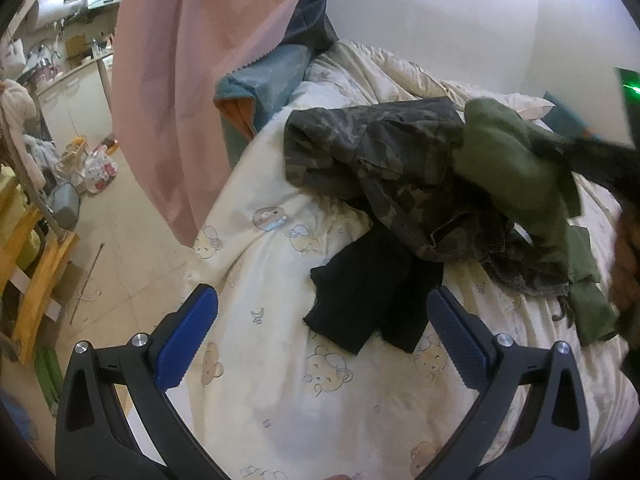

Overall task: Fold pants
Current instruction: 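Reach into the pile and grasp the olive-green pants with the right gripper, then pull the green pants out of the pile and lay them flat with the right gripper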

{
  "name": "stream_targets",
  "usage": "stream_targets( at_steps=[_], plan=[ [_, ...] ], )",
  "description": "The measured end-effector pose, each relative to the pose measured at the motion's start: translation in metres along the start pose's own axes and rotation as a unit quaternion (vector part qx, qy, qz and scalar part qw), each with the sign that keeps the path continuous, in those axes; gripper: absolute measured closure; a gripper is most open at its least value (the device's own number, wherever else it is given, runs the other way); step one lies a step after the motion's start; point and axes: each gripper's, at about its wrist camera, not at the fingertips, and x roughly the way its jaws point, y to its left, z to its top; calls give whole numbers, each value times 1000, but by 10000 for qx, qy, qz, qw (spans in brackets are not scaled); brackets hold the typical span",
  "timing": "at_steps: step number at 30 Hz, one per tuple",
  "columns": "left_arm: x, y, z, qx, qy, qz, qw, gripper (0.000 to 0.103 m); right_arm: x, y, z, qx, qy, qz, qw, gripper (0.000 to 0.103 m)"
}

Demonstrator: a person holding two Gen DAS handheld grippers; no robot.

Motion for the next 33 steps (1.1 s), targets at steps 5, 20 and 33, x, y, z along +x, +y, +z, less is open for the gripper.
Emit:
stream_targets(
  at_steps=[5,20,33],
  plan=[
    [-19,7,-5,-79,-72,-98,9999,0,-63,35,-65,-159,141,420,9989,93],
    [-66,-3,-60,307,-109,-168,9993,0,-116,120,-257,-138,1418,1317,9810,93],
    [-63,-24,-66,627,24,-263,9977,0,-101,92,-285,694,2085,1011,9703,20]
  ],
)
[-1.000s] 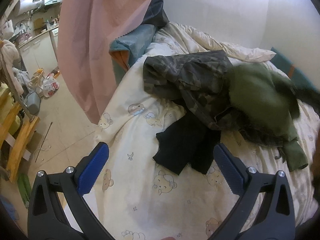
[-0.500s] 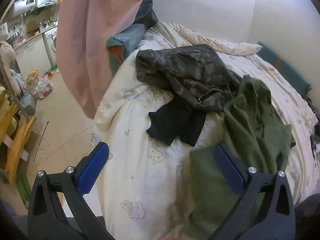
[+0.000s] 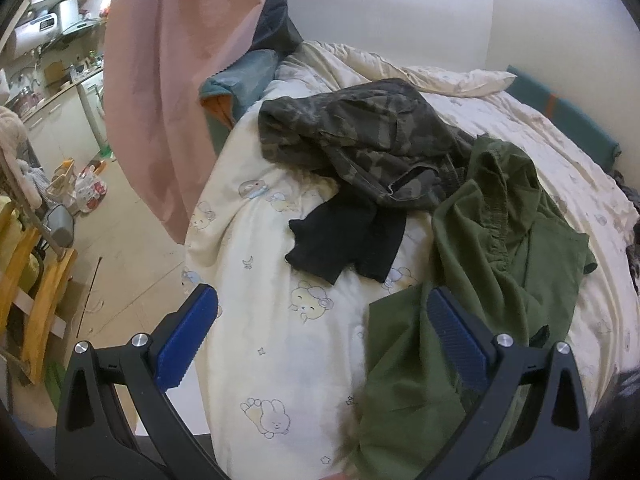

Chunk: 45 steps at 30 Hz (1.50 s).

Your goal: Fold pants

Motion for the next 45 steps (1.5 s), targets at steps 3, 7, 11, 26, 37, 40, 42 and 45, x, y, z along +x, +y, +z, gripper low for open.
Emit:
stream_targets(
  at_steps=[3,7,11,26,37,40,42,45],
  plan=[
    [8,-12,1,62,196,-41,9998,0,-52,-22,5,143,-622,-28,9980,20],
    [13,-47,3,264,306,-190,9990,0,-122,-69,26,477,-1558,-504,9854,20],
    [18,-109,0,835,453,-464,9944,0,-145,-106,42,734,-2155,-1343,9644,20],
    [88,-280,-47,2869,1290,90,9492,2,-171,-184,21,2323,-2629,-1280,9276,20],
    [118,-275,-54,3202,1467,185,9357,97,-165,-194,24,2527,-2500,-1134,9278,20],
    [89,-257,-31,2778,1219,-258,9525,98,-162,-198,23,2669,-2487,-874,9270,20],
    [65,-242,-10,2572,906,-346,9615,99,-159,-201,22,2784,-2430,-777,9260,20],
    [40,-207,26,2114,587,-404,9748,99,-156,-200,23,2780,-2397,-745,9272,20]
  ],
)
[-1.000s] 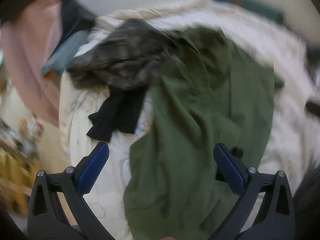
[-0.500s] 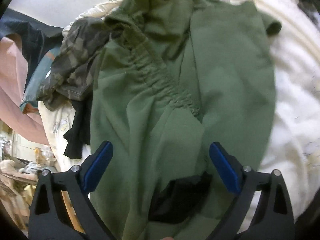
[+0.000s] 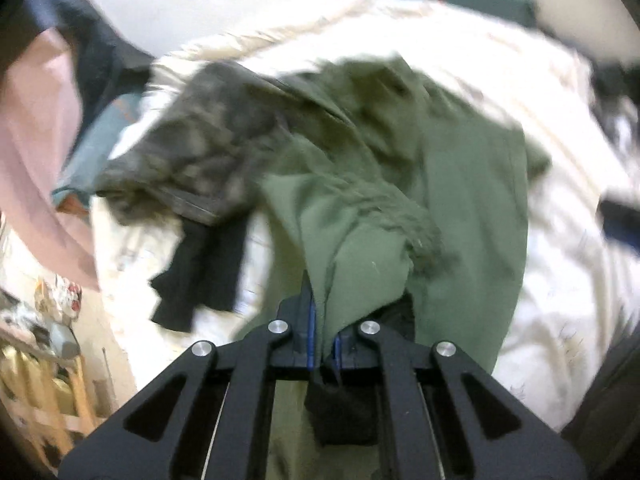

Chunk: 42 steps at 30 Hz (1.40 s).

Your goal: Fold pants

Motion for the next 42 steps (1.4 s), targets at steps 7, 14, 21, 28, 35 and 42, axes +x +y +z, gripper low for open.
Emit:
stream_targets(
  at_steps=[7,14,21,28,35,42],
  plan=[
    [-13,100,32,-667,-322,549,9957,99,0,17,-1,-304,-79,181,9993,20],
    [8,179,76,-937,-522,1083,9883,100,14,22,-5,-447,146,77,9989,20],
    [49,243,144,-925,-787,1984,9726,101,27,20,-4,-455,278,-82,9985,20],
    [74,274,206,-558,-1605,2763,9459,101,35,17,-4,-480,424,-195,9978,20],
    [140,288,212,-625,-967,2757,9543,98,45,18,-3,-447,567,-138,9973,20],
    [182,286,175,-1162,-131,2071,9713,19,45,20,-5,-505,605,-154,9968,20]
  ],
)
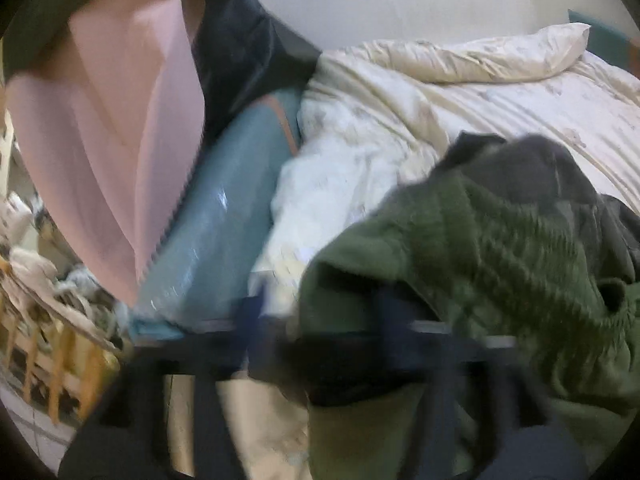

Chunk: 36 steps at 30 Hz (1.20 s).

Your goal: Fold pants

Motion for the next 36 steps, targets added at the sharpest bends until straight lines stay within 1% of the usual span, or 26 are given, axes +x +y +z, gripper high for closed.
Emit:
stream_targets(
  at_steps=[2,5,8,11,14,15,17,18,20,21,23,24,26,27,31,32,33,34,35,36],
  plan=[
    [-7,0,-5,-76,-73,-152,9998,8,-2,2,0,-27,-35,-13,10000,20],
    [-22,1,-12,-146,-30,-399,9991,8,-3,4,1,-76,-87,-51,9999,20],
    [-47,6,-17,-284,-8,-582,9979,8,-6,7,0,-141,-163,-69,9997,20],
    [-76,9,-24,-401,-56,-842,9956,8,-9,9,0,-184,-239,-96,9995,20],
    [-109,10,-47,-528,-41,-1063,9929,8,-13,10,0,-169,-305,-48,9994,20],
    [-122,11,-64,-689,38,-1175,9907,8,-16,10,0,-147,-340,-12,9993,20],
    [-138,10,-91,-932,263,-1435,9849,8,-20,10,0,-101,-403,65,9991,20],
    [-149,8,-112,-1132,428,-1504,9812,8,-22,10,0,-97,-426,71,9990,20],
    [-162,0,-143,-1381,693,-1588,9751,8,-26,9,0,-74,-476,117,9988,20],
    [-169,-7,-162,-1543,880,-1622,9706,8,-28,8,1,-39,-504,149,9986,20],
    [-179,-25,-194,-1785,1196,-1921,9576,8,-30,5,0,28,-524,170,9985,20],
    [-184,-40,-211,-1901,1394,-2084,9492,8,-32,1,0,102,-518,219,9984,20],
    [-190,-65,-228,-1971,1623,-2274,9397,8,-34,-3,0,207,-533,272,9980,20],
    [-191,-84,-238,-1972,1828,-2310,9351,8,-36,-4,0,227,-547,282,9978,20],
    [-181,-130,-262,-1998,2419,-2201,9236,8,-44,-10,1,255,-667,276,9971,20],
    [-178,-139,-266,-1896,2504,-2141,9249,13,-46,-12,1,286,-691,276,9968,20],
    [-173,-150,-272,-1747,2593,-1979,9290,24,-47,-14,0,322,-703,288,9966,20],
    [-170,-156,-275,-1668,2631,-1895,9311,30,-48,-16,1,360,-707,298,9964,20],
    [-167,-160,-278,-1588,2668,-1856,9323,43,-48,-18,1,411,-709,309,9962,20],
    [-162,-163,-282,-1524,2732,-1838,9319,65,-48,-19,1,436,-715,316,9960,20]
  ],
)
